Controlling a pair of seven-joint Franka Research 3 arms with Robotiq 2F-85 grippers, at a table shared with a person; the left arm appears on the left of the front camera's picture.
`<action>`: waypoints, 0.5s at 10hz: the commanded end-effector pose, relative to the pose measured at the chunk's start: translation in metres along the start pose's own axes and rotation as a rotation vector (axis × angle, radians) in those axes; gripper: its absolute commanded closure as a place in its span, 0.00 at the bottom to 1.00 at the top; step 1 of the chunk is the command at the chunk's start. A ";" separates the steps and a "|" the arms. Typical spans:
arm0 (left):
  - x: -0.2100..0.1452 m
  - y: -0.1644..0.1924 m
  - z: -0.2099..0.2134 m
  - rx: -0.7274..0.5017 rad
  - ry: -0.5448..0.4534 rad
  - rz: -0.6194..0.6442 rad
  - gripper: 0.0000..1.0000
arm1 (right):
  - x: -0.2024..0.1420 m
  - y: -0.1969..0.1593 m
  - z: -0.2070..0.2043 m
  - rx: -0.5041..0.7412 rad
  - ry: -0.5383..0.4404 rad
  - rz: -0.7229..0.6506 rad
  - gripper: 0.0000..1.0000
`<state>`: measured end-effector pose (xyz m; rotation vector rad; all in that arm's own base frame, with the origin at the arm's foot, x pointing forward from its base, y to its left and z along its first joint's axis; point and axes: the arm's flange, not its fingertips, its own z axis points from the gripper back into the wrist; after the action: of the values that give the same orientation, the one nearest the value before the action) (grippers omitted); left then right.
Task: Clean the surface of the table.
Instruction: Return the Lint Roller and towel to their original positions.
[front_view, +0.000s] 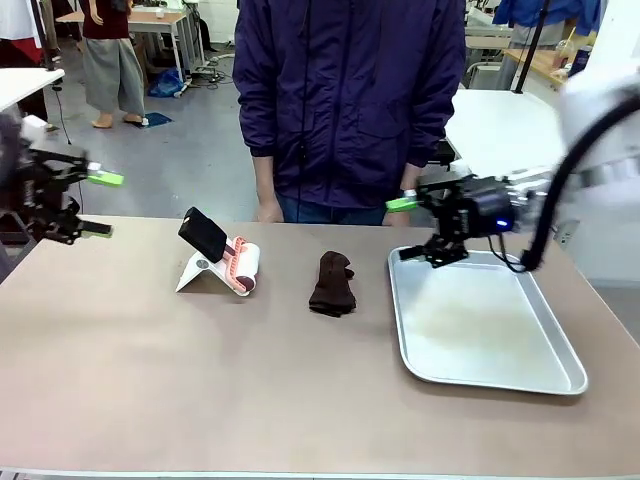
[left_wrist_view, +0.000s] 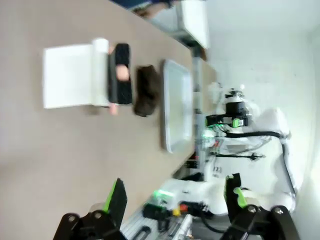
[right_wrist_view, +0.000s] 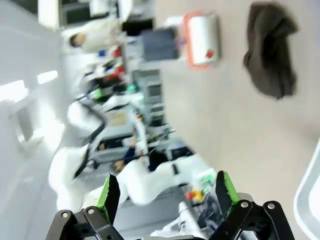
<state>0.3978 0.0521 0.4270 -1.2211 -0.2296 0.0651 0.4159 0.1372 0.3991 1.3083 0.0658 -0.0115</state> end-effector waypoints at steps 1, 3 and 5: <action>-0.009 0.041 0.024 -0.223 -0.061 0.021 0.00 | -0.040 -0.018 0.031 0.186 0.069 0.013 0.00; -0.025 0.078 0.048 -0.380 -0.120 0.062 0.00 | -0.068 -0.038 0.043 0.270 0.085 0.037 0.00; -0.031 0.086 0.059 -0.381 -0.186 0.058 0.00 | -0.085 -0.043 0.037 0.288 0.053 0.095 0.00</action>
<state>0.3557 0.1350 0.3587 -1.5919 -0.3387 0.2030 0.3524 0.0810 0.3771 1.5932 0.1073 0.0647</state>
